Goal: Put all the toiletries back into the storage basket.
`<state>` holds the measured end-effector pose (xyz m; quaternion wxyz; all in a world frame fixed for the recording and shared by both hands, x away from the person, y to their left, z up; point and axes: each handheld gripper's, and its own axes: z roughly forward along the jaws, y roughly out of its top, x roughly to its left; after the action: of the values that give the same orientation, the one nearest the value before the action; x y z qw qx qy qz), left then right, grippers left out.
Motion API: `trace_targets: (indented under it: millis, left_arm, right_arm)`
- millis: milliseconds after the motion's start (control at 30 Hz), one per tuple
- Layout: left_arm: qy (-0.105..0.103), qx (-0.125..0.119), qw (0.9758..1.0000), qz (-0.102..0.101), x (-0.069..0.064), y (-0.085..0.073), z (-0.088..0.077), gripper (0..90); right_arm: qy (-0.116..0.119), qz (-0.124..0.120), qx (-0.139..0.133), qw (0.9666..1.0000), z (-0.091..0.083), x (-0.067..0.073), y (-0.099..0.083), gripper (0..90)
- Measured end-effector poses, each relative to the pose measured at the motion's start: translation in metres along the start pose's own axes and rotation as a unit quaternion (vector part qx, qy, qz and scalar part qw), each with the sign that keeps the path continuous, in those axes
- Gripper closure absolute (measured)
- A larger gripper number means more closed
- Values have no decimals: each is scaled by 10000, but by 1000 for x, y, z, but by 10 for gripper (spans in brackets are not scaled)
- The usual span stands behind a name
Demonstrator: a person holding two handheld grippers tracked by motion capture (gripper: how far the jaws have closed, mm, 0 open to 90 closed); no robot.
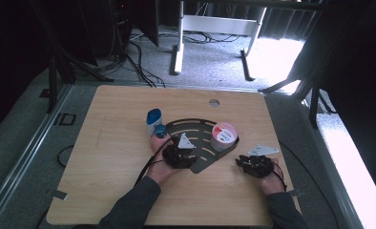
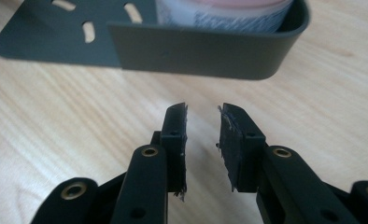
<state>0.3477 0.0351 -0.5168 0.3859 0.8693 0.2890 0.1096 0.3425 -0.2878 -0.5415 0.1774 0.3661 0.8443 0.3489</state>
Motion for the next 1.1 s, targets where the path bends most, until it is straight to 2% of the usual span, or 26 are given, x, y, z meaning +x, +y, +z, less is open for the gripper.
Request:
trace_targets:
  millis: [200,333,433,533,700,900,1100]
  left_arm:
    - [46,-5,10000,-79,5,-12,-13,575]
    - [123,-25,9999,-113,10,-16,-20,591]
    - [50,-44,9997,-218,14,-19,-26,609]
    - [182,-41,9998,-105,16,-18,-36,617]
    - [308,-134,9994,-128,22,-22,-49,643]
    - [348,-174,9990,-229,32,-28,-61,686]
    - [253,-140,9992,-273,37,-32,-69,750]
  right_arm:
    - [-1,-27,-15,10000,1,7,-4,700]
    - [-9,48,-73,10000,2,9,-4,700]
    - [-41,102,-92,9999,2,12,-6,696]
    - [-71,86,-97,9999,1,13,-7,694]
    - [-85,65,-97,9999,3,14,-7,686]
    - [-43,70,-66,9999,5,15,-8,675]
    - [91,50,-56,9999,9,17,-7,666]
